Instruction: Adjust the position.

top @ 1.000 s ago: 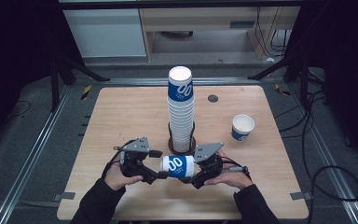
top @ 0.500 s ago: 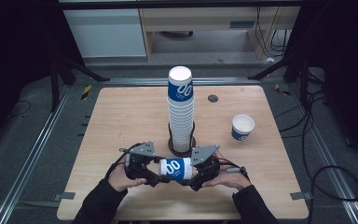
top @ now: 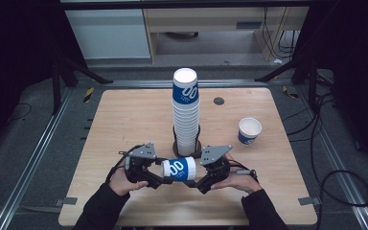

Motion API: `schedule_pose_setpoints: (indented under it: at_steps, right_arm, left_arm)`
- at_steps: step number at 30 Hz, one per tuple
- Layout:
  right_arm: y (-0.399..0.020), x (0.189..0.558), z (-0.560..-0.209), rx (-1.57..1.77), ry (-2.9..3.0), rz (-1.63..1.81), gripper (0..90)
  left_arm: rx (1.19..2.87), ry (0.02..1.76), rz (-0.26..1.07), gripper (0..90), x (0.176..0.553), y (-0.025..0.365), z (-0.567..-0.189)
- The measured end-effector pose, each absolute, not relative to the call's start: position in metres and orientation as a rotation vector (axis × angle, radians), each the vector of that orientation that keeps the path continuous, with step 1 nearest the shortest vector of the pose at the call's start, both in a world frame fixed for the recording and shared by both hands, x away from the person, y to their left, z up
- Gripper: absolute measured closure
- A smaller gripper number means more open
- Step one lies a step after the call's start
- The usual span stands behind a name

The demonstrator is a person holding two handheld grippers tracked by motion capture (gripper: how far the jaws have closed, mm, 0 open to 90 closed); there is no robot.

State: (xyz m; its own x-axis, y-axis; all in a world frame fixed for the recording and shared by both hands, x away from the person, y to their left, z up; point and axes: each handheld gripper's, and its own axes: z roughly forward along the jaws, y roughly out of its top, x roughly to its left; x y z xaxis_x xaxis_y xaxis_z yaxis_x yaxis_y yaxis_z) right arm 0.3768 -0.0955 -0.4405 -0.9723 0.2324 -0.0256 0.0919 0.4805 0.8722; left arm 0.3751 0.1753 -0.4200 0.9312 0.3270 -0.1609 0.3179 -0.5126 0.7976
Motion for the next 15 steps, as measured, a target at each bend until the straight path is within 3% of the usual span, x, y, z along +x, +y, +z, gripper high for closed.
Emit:
schedule_pose_setpoints:
  at_steps: [15]
  right_arm:
    - [-0.115, 0.384, -0.434, 0.413, 2.525, 1.65, 6.0]
  left_arm:
    - [1.978, 0.441, 0.075, 27.0, 0.373, 0.195, -0.404]
